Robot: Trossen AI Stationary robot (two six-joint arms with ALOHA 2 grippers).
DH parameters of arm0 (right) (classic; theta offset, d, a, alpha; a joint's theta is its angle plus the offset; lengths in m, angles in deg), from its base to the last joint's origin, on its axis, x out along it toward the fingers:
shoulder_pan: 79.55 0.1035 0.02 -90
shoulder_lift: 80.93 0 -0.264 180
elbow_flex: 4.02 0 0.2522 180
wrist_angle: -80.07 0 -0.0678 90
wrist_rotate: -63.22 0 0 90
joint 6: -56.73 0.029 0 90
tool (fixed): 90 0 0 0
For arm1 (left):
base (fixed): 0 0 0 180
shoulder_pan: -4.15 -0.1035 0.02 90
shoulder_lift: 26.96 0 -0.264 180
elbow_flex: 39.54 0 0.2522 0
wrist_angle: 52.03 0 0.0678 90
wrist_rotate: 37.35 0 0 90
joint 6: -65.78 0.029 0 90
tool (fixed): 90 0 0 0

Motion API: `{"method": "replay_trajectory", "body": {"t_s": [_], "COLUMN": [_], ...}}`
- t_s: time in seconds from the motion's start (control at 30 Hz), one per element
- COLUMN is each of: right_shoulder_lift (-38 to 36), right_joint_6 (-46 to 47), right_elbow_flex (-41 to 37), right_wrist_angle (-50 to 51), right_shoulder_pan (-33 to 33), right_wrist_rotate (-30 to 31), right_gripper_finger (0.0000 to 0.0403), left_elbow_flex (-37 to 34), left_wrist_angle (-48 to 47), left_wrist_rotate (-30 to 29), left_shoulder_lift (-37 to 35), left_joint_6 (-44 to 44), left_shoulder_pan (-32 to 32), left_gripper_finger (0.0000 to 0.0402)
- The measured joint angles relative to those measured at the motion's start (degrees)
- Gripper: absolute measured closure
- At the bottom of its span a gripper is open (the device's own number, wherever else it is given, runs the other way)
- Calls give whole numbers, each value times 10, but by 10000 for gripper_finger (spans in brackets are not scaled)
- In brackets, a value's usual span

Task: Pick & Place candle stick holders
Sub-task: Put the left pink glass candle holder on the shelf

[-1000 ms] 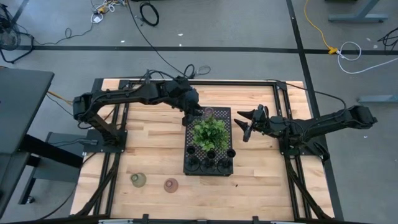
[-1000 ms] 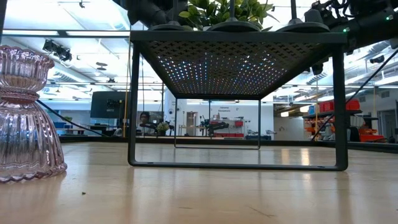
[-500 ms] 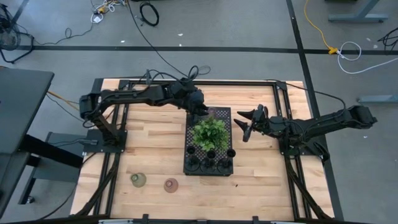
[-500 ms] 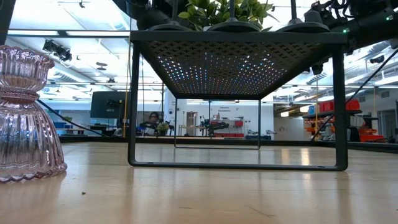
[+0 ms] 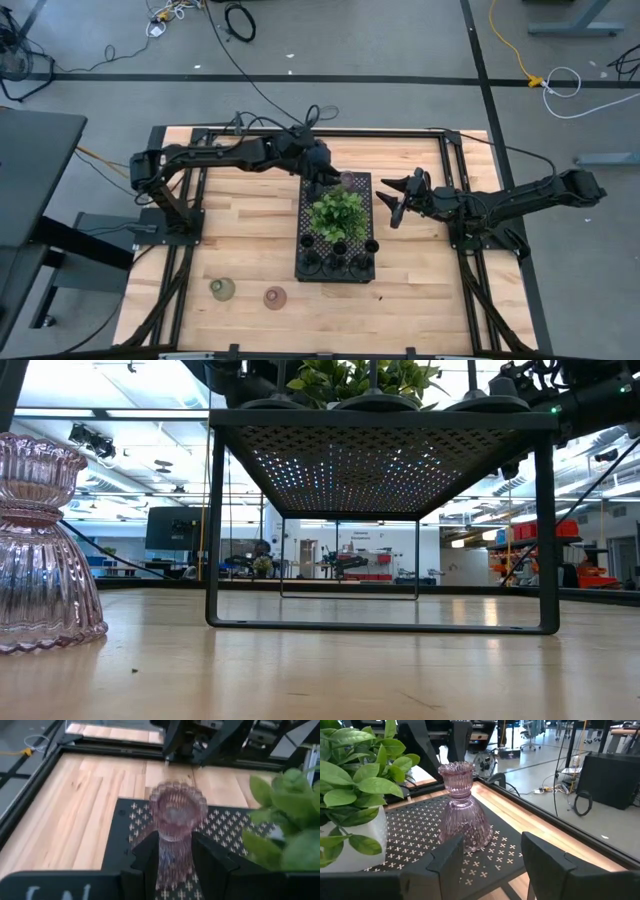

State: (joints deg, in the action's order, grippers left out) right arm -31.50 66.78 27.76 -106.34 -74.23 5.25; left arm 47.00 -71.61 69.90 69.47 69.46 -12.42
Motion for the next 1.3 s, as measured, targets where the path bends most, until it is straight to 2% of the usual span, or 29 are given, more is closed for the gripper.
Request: {"method": "replay_trajectory", "body": {"t_s": [1.0,1.17,1.3], "right_shoulder_lift": [0,0,0], "right_joint_6": [-1,-4,-11], "right_elbow_flex": [0,0,0], "right_wrist_angle": [-2,1,7], "right_shoulder_pan": [0,0,0], "right_wrist_rotate": [0,0,0], "right_gripper_finger": [202,202,202], "left_elbow_flex": [0,0,0], "left_wrist_angle": [119,106,55], "left_wrist_rotate": [11,10,8], "left_shoulder_lift": [45,46,26], "left_joint_6": [-5,-12,-11], "left_shoulder_pan": [1,0,-6], "left_gripper_finger": [285,285,285]}}
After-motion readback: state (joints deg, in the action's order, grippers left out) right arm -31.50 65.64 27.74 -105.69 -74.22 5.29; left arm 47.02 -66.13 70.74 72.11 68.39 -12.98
